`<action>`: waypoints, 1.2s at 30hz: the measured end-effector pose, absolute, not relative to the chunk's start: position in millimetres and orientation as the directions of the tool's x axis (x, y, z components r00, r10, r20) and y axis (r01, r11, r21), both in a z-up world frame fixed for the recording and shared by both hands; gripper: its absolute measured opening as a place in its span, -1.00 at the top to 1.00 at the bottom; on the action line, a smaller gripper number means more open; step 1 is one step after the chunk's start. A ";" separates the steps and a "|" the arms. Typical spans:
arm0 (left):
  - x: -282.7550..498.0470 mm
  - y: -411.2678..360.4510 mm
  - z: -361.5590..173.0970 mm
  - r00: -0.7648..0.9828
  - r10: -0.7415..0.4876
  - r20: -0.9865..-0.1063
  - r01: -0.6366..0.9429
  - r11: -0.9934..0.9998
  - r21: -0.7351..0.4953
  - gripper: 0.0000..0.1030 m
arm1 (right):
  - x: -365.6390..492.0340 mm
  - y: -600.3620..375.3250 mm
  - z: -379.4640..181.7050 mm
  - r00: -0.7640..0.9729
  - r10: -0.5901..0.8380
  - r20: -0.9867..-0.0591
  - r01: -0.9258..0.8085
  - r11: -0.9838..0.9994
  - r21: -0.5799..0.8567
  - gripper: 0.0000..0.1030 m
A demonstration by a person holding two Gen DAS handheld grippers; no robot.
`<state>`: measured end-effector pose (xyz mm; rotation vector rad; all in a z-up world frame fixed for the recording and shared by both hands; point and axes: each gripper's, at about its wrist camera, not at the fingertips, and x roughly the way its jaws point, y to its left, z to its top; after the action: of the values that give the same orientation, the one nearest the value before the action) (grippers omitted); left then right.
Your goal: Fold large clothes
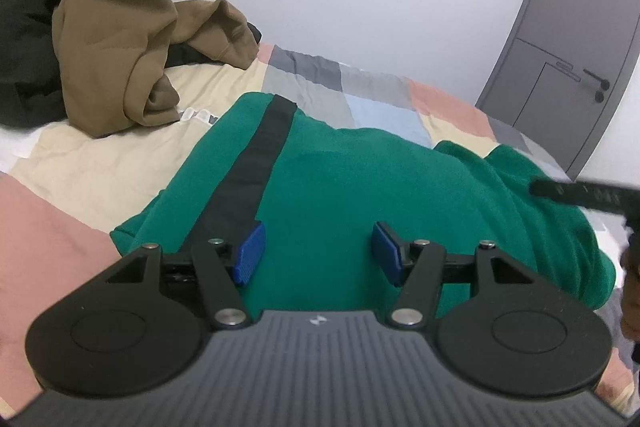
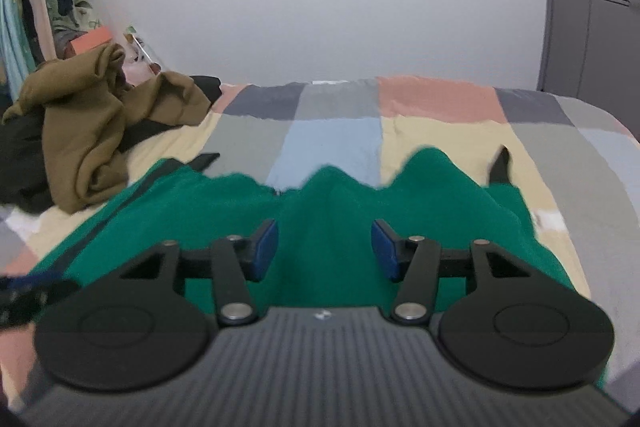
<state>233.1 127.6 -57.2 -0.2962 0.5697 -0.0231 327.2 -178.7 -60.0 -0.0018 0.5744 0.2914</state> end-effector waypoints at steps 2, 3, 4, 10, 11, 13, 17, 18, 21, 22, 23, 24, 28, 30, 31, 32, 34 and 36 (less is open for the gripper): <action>233.1 124.9 -58.4 0.839 -0.094 -0.535 -0.063 0.961 -0.268 -0.26 | 318.9 -187.3 -69.2 0.786 0.270 -0.557 -0.270 0.959 0.083 -0.04; 233.9 124.1 -59.3 0.836 -0.091 -0.541 -0.065 0.963 -0.262 -0.26 | 317.7 -190.9 -76.4 0.771 0.272 -0.576 -0.269 0.959 0.093 -0.04; 235.2 123.5 -60.7 0.830 -0.090 -0.550 -0.067 0.964 -0.259 -0.26 | 317.4 -192.7 -83.7 0.759 0.273 -0.591 -0.269 0.958 0.098 -0.04; 245.4 118.7 -73.4 0.796 -0.074 -0.601 -0.073 0.974 -0.217 -0.31 | 313.1 -192.9 -102.5 0.762 0.296 -0.576 -0.268 0.954 0.135 -0.08; 246.7 117.1 -75.8 0.789 -0.068 -0.611 -0.070 0.977 -0.200 -0.32 | 315.6 -189.9 -106.7 0.757 0.299 -0.581 -0.276 0.952 0.130 -0.09; 249.5 115.1 -78.6 0.781 -0.060 -0.621 -0.072 0.980 -0.186 -0.33 | 319.7 -186.4 -113.7 0.754 0.304 -0.582 -0.291 0.949 0.119 -0.15; 246.8 116.9 -76.9 0.782 -0.064 -0.620 -0.083 0.975 -0.206 -0.33 | 322.3 -188.5 -115.4 0.756 0.314 -0.575 -0.274 0.949 0.158 -0.16; 244.6 117.1 -75.4 0.782 -0.068 -0.619 -0.087 0.972 -0.217 -0.34 | 319.7 -191.9 -114.4 0.756 0.317 -0.572 -0.264 0.948 0.177 -0.16; 236.9 120.4 -67.9 0.777 -0.086 -0.623 -0.098 0.962 -0.255 -0.35 | 311.1 -200.8 -106.7 0.747 0.337 -0.573 -0.241 0.941 0.239 -0.16; 233.1 122.2 -64.0 0.768 -0.094 -0.633 -0.114 0.953 -0.280 -0.35 | 307.5 -203.9 -104.0 0.743 0.344 -0.574 -0.232 0.937 0.261 -0.16; 228.5 123.8 -59.4 0.762 -0.105 -0.639 -0.126 0.944 -0.305 -0.35 | 301.9 -209.1 -99.8 0.739 0.357 -0.572 -0.219 0.930 0.297 -0.16; 221.9 125.4 -54.2 0.763 -0.129 -0.633 -0.122 0.934 -0.337 -0.35 | 295.7 -215.4 -96.1 0.733 0.378 -0.566 -0.206 0.916 0.344 -0.16; 199.4 129.5 -47.6 0.740 -0.197 -0.643 -0.130 0.897 -0.423 -0.35 | 274.5 -236.7 -94.9 0.694 0.467 -0.548 -0.149 0.838 0.525 -0.17; 192.7 132.2 -50.6 0.719 -0.241 -0.652 -0.146 0.865 -0.481 -0.35 | 265.0 -245.6 -100.3 0.665 0.511 -0.544 -0.101 0.784 0.612 -0.18; 190.4 134.7 -53.3 0.710 -0.269 -0.651 -0.155 0.842 -0.517 -0.35 | 262.9 -247.8 -103.7 0.652 0.528 -0.545 -0.079 0.761 0.644 -0.22; 189.3 137.1 -56.3 0.703 -0.293 -0.649 -0.164 0.820 -0.548 -0.35 | 260.7 -250.8 -108.9 0.636 0.549 -0.542 -0.052 0.731 0.680 -0.40; 190.3 143.2 -64.4 0.687 -0.338 -0.643 -0.194 0.768 -0.611 -0.39 | 256.9 -256.6 -119.1 0.624 0.572 -0.533 0.010 0.675 0.738 -0.72; 193.7 150.5 -75.0 0.681 -0.382 -0.625 -0.227 0.700 -0.677 -0.45 | 259.1 -262.3 -130.2 0.612 0.586 -0.531 0.082 0.621 0.780 -0.73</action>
<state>193.7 150.5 -75.0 -0.8146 0.8407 -0.0984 259.1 -262.3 -130.2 0.8707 0.8817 0.3377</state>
